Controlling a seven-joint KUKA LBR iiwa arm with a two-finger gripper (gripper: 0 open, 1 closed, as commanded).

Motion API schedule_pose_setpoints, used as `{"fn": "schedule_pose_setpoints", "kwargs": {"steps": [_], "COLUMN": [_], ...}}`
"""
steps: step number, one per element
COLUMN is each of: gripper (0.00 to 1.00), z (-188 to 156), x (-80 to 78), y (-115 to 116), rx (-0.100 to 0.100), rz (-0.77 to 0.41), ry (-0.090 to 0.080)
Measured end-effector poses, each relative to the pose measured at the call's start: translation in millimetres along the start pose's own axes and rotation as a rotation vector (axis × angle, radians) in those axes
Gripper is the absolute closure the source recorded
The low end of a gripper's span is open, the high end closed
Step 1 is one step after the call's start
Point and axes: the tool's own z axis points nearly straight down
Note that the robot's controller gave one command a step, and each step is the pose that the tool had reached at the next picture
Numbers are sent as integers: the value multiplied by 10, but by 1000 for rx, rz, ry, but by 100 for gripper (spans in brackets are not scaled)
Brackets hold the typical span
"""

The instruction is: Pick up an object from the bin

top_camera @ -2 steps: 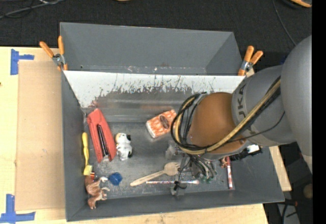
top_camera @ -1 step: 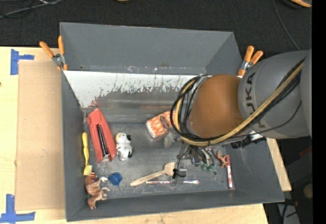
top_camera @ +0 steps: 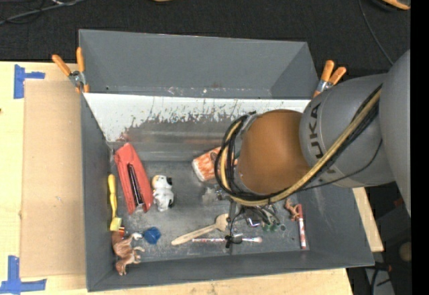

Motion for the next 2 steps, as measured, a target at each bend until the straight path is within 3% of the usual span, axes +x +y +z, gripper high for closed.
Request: {"fn": "schedule_pose_setpoints", "kwargs": {"steps": [1,2], "gripper": [0,100], "z": [348,380], "x": [150,101], "y": [-14,293], "rx": [6,0], "rz": [-115,-300], "ry": [-39,-6]}}
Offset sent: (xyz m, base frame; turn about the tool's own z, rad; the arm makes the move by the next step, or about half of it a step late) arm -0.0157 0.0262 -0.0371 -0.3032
